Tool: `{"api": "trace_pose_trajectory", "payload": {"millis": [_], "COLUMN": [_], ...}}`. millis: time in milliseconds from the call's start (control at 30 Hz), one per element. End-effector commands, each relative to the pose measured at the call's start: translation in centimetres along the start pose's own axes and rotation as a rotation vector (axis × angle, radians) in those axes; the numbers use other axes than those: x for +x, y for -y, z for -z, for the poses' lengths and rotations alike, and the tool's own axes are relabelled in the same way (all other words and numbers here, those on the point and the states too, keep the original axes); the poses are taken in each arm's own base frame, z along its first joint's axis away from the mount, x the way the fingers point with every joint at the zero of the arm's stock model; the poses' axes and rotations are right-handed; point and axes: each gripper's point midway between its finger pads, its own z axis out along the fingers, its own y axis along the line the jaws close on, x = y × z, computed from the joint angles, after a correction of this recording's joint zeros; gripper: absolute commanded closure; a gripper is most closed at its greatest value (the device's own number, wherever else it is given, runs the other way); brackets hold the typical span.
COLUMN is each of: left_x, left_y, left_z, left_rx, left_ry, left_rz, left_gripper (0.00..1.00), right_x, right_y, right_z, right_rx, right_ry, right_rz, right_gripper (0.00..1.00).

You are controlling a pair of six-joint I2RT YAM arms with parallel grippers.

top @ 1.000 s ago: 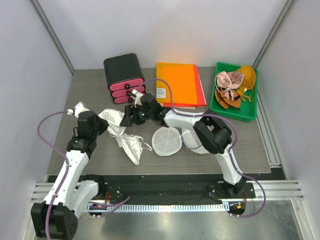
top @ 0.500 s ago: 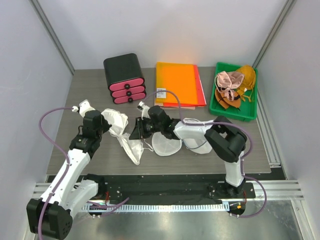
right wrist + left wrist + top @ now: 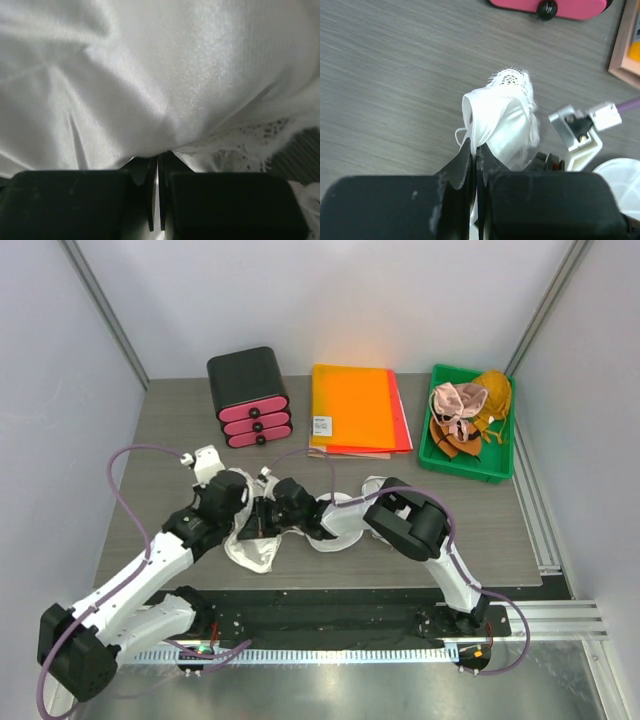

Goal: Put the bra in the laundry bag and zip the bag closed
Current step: Place the bra at the center of the board, then adjust the bra at the center of the board.

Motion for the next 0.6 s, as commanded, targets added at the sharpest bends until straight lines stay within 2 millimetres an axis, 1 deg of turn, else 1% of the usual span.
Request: {"api": "trace_pose_trajectory", "payload": {"millis": [0, 33, 67, 133, 167, 200, 233, 267, 300, 333, 367, 400, 433, 467, 500, 533, 567], "left_x": [-1.9, -1.5, -1.0, -1.3, -1.2, -1.3, -1.3, -1.1, -0.8, -0.9, -1.0, -1.3, -0.7, -1.0, -1.1, -0.8, -0.6], "left_y": [-2.0, -1.5, -2.1, -1.5, -1.5, -0.4, -0.1, -0.4, 0.9, 1.0, -0.3, 0.6, 0.7, 0.5, 1.4, 2.0, 2.8], "left_z": [1.6, 2.1, 2.5, 2.8, 3.0, 3.2, 3.5, 3.8, 3.9, 4.0, 4.6, 4.8, 4.4, 4.8, 5.1, 4.9, 5.1], "left_rx": [-0.223, -0.222, -0.259, -0.288, -0.303, -0.297, -0.298, -0.315, -0.292, -0.304, -0.346, -0.332, -0.362, -0.383, -0.371, -0.376, -0.362], "left_ry": [0.159, 0.173, 0.179, 0.229, 0.24, 0.28, 0.303, 0.312, 0.335, 0.356, 0.343, 0.36, 0.351, 0.351, 0.356, 0.368, 0.369], "left_rz": [-0.059, -0.087, -0.065, -0.1, -0.136, -0.123, -0.129, -0.193, -0.143, -0.151, -0.229, -0.112, -0.178, -0.247, -0.27, -0.311, -0.342], "left_gripper": [1.0, 1.0, 1.0, 1.0, 1.0, 1.0, 1.0, 1.0, 1.0, 1.0, 0.99, 0.98, 0.98, 0.98, 0.98, 0.98, 0.97], "right_x": [-2.8, -2.9, -2.9, -3.0, -3.1, -3.0, -3.1, -3.3, -3.3, -3.4, -3.8, -4.1, -3.9, -4.7, -5.3, -5.4, -6.0], "right_y": [0.2, 0.3, 0.1, -0.1, -0.6, -0.9, -1.3, -1.5, -1.7, -1.7, -2.0, -2.1, -1.6, -1.5, -2.3, -2.0, -1.7], "right_z": [0.1, 0.4, 0.8, 1.3, 1.7, 1.9, 2.2, 2.7, 3.0, 3.3, 4.2, 4.7, 5.3, 6.1, 6.9, 7.5, 8.1], "right_rx": [0.063, 0.075, 0.089, 0.093, 0.09, 0.08, 0.072, 0.072, 0.067, 0.068, 0.067, 0.064, 0.074, 0.078, 0.064, 0.075, 0.084], "right_ry": [0.113, 0.116, 0.111, 0.1, 0.095, 0.084, 0.082, 0.084, 0.08, 0.078, 0.087, 0.093, 0.092, 0.112, 0.129, 0.133, 0.141], "right_rz": [0.02, 0.029, 0.046, 0.068, 0.073, 0.08, 0.083, 0.081, 0.074, 0.069, 0.064, 0.057, 0.048, 0.04, 0.05, 0.051, 0.044], "right_gripper": [0.92, 0.93, 0.92, 0.91, 0.89, 0.88, 0.86, 0.83, 0.81, 0.8, 0.77, 0.76, 0.73, 0.72, 0.71, 0.69, 0.68]}}
